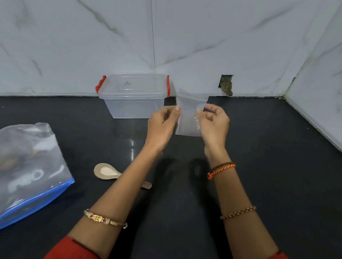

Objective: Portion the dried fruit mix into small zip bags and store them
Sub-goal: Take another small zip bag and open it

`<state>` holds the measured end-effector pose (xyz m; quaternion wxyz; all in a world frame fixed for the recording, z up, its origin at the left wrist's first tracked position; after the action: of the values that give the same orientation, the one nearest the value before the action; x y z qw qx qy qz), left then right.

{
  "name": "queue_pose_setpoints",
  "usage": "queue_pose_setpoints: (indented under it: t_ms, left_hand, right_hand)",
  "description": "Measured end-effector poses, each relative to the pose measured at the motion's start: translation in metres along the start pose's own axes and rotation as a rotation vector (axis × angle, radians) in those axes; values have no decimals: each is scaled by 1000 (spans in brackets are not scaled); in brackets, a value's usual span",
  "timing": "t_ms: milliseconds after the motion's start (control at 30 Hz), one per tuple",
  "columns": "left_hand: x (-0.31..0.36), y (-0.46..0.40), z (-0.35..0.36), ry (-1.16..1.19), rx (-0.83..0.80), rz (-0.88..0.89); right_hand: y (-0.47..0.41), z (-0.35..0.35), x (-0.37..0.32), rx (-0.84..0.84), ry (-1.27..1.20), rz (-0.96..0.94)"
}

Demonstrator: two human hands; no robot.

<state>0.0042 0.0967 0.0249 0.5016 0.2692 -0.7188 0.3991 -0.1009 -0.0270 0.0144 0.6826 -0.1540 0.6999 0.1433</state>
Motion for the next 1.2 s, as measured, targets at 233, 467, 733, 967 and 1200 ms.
queue_pose_setpoints:
  t_ms: [233,467,733,967,1200]
  left_hand:
    - [41,48,-80,-336,-67,192]
    - [54,89,-137,-520,-142,281]
    - [44,124,-175,-651,-161,338]
    - [46,166,-161,-682,-306,467]
    - [30,165,-170,-350,-282,269]
  right_hand:
    - [84,15,-42,-140,81,-163]
    - [159,63,-51,-439,213,-217]
    - [213,72,-25,-455,46,37]
    - [237,83,-14,-486,-95,174]
    - [245,92,-25,-565,-34,87]
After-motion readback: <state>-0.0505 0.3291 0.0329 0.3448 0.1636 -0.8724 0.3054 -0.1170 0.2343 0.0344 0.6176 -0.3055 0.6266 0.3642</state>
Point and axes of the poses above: each hand's wrist, its own y-axis away from the middle knuckle, its own z-axis out of the palm, x = y × z, the point moved 9 cm from there along -y, towards the middle knuckle, and after that the axes turned 5 degrees about z, right-handed, at the moved point
